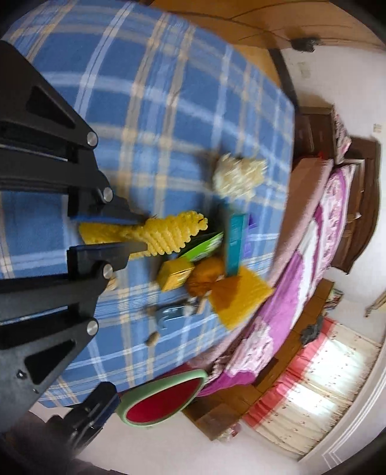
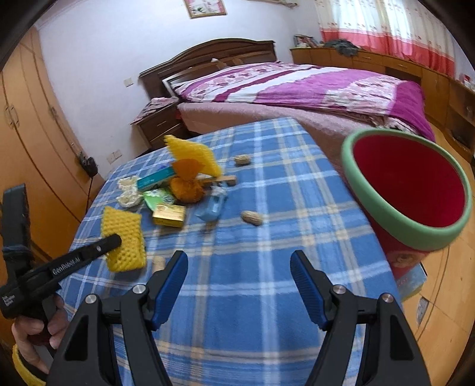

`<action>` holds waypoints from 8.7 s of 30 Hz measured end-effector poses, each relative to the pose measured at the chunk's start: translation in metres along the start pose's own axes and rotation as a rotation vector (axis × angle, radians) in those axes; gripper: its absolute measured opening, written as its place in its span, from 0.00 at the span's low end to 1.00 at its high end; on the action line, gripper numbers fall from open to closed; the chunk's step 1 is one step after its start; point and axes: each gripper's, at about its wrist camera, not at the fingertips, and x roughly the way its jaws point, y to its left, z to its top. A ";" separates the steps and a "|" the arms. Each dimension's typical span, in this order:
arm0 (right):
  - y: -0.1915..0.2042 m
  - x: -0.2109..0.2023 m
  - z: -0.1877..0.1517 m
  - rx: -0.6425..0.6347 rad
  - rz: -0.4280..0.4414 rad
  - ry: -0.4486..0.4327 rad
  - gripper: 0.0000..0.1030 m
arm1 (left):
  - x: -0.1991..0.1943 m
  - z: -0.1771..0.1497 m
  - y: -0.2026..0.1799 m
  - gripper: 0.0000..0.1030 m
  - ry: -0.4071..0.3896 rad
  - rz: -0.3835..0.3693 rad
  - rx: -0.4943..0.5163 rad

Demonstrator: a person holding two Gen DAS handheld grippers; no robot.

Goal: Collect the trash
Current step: 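Lift the yellow foam net with the left tool while the right tool approaches the yellow box, then grasp the small yellow box with the right tool, then carry the yellow box and yellow foam net toward the red bucket with both tools, then open both tools over the bucket to drop the box and foam net, then move both open tools back over the table, then grasp the white crumpled plastic bag with the left tool while the right tool grasps a yellow foam net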

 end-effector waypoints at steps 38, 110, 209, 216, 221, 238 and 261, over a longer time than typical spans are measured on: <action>0.079 0.124 0.038 -0.065 0.101 0.154 0.61 | 0.016 0.025 0.057 0.09 -0.056 0.140 -0.066; -0.058 -0.072 0.028 0.108 -0.029 -0.196 0.44 | -0.048 0.022 -0.109 0.09 -0.090 -0.129 0.199; -0.164 -0.079 0.031 0.313 -0.153 -0.223 0.66 | 0.028 0.027 -0.208 0.34 0.052 -0.227 0.300; -0.136 -0.073 0.035 0.270 -0.123 -0.208 0.66 | 0.016 0.033 -0.175 0.34 0.029 -0.183 0.260; -0.114 -0.064 0.040 0.233 -0.099 -0.191 0.66 | 0.011 0.037 -0.149 0.34 0.014 -0.147 0.228; -0.038 -0.014 0.074 0.087 -0.012 -0.123 0.66 | 0.003 0.080 -0.037 0.34 -0.043 0.058 0.100; 0.041 0.095 0.117 -0.080 0.050 -0.003 0.67 | 0.072 0.102 0.051 0.34 0.044 0.139 -0.044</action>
